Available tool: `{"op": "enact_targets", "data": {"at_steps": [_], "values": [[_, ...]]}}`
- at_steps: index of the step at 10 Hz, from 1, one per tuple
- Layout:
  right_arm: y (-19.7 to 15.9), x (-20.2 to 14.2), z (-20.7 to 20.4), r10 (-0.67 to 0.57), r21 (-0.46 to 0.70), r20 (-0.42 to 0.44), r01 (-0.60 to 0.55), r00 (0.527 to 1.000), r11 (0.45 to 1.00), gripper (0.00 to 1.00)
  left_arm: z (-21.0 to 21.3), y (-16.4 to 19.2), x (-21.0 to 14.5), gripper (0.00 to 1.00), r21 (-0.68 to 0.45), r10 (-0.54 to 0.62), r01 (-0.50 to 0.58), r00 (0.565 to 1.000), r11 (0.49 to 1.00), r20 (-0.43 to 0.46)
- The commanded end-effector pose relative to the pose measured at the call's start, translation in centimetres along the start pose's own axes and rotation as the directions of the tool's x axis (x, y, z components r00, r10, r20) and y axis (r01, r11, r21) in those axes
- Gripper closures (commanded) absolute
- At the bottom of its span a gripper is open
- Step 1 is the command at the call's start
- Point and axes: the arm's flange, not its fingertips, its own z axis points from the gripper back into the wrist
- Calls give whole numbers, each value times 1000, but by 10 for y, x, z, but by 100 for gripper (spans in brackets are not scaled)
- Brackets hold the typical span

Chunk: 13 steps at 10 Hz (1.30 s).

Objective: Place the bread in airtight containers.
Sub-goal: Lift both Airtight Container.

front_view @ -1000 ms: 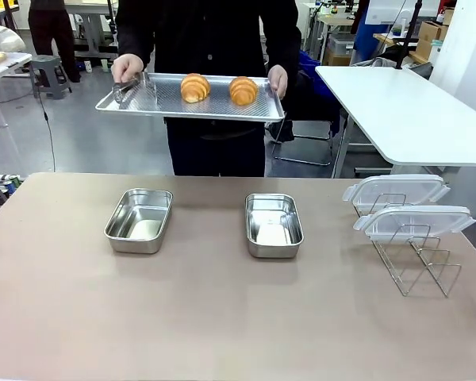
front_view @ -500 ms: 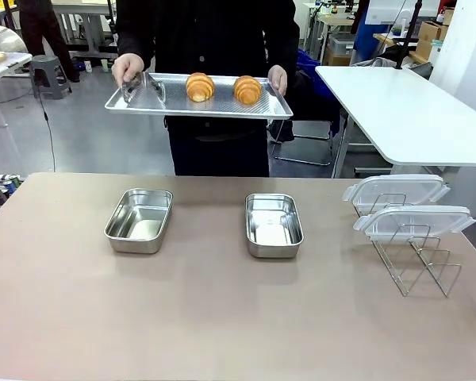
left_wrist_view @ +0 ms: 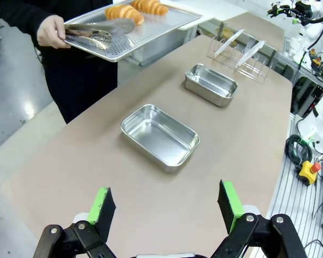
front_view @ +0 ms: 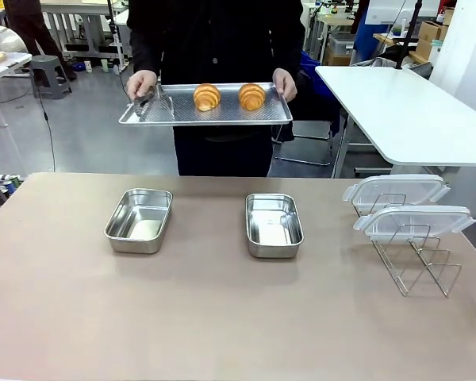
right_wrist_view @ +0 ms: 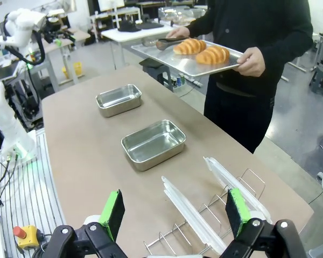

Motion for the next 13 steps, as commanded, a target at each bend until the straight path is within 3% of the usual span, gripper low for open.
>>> {"op": "enact_targets", "data": {"at_steps": [1, 3, 4, 5, 7, 8, 10, 12, 13], "values": [[3, 24, -26, -11, 3, -53, 11, 999, 1000, 0, -23, 3, 24, 0, 7, -13, 14, 998, 1000, -59], [20, 73, -95, -12, 9, -218, 14, 976, 1000, 0, -66, 9, 73, 0, 36, 52, -46, 983, 998, -178], [32, 99, -134, -48, -49, -296, 35, 954, 998, 0, -89, 18, 97, 0, 148, 142, -108, 958, 983, -250], [46, 112, -168, -103, -96, -391, 71, 914, 993, 0, -112, 17, 108, 0, 189, 195, -143, 936, 971, -295], [65, 126, -233, -244, -246, -563, 121, 790, 962, 0, -150, 16, 122, 0, 341, 347, -223, 864, 913, -365], [72, 129, -264, -314, -335, -582, 130, 750, 933, 0, -164, 17, 124, 0, 393, 429, -281, 826, 876, -366], [90, 108, -322, -447, -476, -591, 157, 671, 865, 0, -188, 26, 117, 0, 534, 607, -367, 693, 761, -389], [93, 86, -347, -483, -480, -620, 189, 618, 857, 0, -207, 24, 110, 0, 557, 644, -389, 661, 733, -385], [85, 75, -342, -457, -460, -612, 180, 646, 870, 0, -220, 26, 98, 0, 553, 652, -397, 643, 733, -403]]}}
